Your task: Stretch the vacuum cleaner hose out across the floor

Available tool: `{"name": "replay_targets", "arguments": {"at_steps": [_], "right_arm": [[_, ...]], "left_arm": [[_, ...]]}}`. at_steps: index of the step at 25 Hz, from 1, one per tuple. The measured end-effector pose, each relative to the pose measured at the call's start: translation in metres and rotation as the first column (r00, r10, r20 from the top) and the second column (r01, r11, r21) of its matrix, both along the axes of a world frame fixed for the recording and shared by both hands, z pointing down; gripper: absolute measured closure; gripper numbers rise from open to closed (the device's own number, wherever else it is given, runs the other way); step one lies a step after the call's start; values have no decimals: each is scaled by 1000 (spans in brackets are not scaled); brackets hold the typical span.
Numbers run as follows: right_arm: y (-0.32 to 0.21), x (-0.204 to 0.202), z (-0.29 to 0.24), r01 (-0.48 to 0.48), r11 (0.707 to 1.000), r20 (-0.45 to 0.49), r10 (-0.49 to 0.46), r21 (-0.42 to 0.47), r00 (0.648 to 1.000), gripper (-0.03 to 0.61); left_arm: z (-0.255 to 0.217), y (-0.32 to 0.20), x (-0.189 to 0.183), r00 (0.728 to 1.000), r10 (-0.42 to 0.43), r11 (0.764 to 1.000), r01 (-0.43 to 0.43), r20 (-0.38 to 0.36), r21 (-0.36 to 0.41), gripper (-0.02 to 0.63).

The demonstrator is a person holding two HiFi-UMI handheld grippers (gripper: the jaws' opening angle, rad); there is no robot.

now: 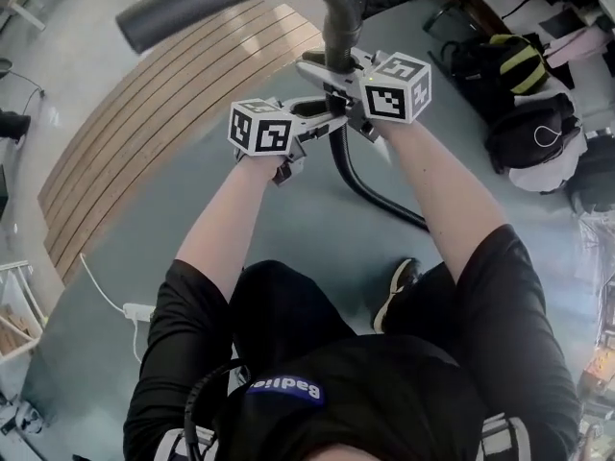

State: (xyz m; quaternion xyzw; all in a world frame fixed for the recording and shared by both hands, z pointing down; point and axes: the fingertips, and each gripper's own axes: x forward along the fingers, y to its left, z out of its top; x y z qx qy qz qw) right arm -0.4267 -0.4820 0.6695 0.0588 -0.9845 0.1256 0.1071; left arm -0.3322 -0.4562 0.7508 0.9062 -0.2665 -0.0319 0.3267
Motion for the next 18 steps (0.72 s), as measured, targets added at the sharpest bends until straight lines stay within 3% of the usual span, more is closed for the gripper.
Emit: {"name": "replay_targets", "arguments": {"at_steps": [2,6,9,12,13,15,18], "right_arm": [[-25,3,13,-78,993,4,78,-86,997,483],[-72,-5,63,-188,970,-95,175,-157,980,485],[-83,-31,115,-167,975,-174,141,-148,975,485],[-94,-50,176,-152,983,-321,113,-100,940,460],[-100,-51,197,-149,985,-390,105,-84,915,434],[-111,-49,227,-149,986,-487,96,-72,868,294],[-113,-52,241,-134,986,-510,66,-97,857,239]], "left_arm": [[12,-8,-10,989,-149,988,149,12,-32,440],[46,6,-47,921,-370,919,382,124,-94,440],[72,44,-70,896,-407,888,434,179,-153,440],[88,82,-78,889,-395,879,440,233,-186,440],[89,87,-81,885,-398,875,446,242,-191,440],[83,89,-88,877,-421,863,466,233,-194,440],[69,88,-93,875,-438,861,474,207,-183,440]]}}
